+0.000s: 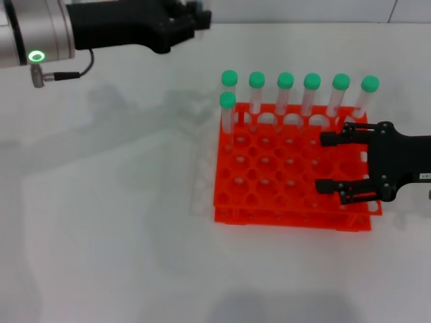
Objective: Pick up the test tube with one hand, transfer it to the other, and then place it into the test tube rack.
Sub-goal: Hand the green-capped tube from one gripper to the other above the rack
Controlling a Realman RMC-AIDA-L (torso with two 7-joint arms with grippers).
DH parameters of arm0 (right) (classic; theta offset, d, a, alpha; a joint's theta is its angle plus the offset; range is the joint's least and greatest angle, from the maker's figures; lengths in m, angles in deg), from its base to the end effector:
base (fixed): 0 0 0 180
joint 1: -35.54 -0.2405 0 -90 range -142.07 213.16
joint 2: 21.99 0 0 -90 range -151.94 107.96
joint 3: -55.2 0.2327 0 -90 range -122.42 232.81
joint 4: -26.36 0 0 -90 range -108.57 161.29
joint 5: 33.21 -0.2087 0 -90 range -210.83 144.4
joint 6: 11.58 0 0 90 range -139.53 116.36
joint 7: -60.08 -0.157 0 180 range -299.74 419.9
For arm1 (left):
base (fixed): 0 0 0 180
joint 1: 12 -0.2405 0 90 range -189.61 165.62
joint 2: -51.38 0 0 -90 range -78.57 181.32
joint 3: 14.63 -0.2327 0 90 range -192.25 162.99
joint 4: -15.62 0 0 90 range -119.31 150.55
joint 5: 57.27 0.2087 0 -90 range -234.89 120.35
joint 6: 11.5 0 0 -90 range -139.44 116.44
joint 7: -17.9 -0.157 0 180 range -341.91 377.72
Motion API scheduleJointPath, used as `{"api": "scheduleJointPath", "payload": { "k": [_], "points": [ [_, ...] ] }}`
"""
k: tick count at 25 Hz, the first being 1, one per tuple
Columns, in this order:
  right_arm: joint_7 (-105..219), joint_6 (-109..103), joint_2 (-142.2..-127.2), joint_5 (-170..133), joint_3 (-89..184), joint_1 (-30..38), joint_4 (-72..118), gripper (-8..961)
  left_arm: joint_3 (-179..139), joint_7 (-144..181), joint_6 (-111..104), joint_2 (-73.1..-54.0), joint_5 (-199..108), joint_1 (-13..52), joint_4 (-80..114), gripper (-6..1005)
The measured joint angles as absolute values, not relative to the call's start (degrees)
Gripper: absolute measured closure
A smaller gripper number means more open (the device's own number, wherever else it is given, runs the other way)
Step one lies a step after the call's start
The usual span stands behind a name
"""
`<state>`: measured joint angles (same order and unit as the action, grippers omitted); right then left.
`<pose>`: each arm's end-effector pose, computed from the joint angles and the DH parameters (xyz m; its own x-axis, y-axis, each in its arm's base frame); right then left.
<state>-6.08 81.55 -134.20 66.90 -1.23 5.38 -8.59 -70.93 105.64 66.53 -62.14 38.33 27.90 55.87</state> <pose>0.2234 0.3172 0.0127 0.8772 -0.0706 -0.4749 -0.1544 -0.9781 -0.1398 -0.1541 0.3961 0.0272 0.8037 0.1998 0.5605 0.3751 -0.9014 -0.2164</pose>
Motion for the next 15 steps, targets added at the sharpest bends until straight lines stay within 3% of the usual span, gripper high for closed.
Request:
{"api": "scheduleJointPath", "payload": {
  "k": [6, 15],
  "points": [
    [-6.10, 81.74, -134.69, 66.26, -1.23, 5.22, -9.09, 137, -70.91, 99.68, 68.90, -60.33, 41.99, 33.09, 46.96, 808],
    [-6.10, 81.79, -134.47, 66.05, -0.18, 5.60, -9.52, 138, -70.93, 99.52, 68.82, -62.67, 52.03, 38.04, 44.54, 808]
  ]
}}
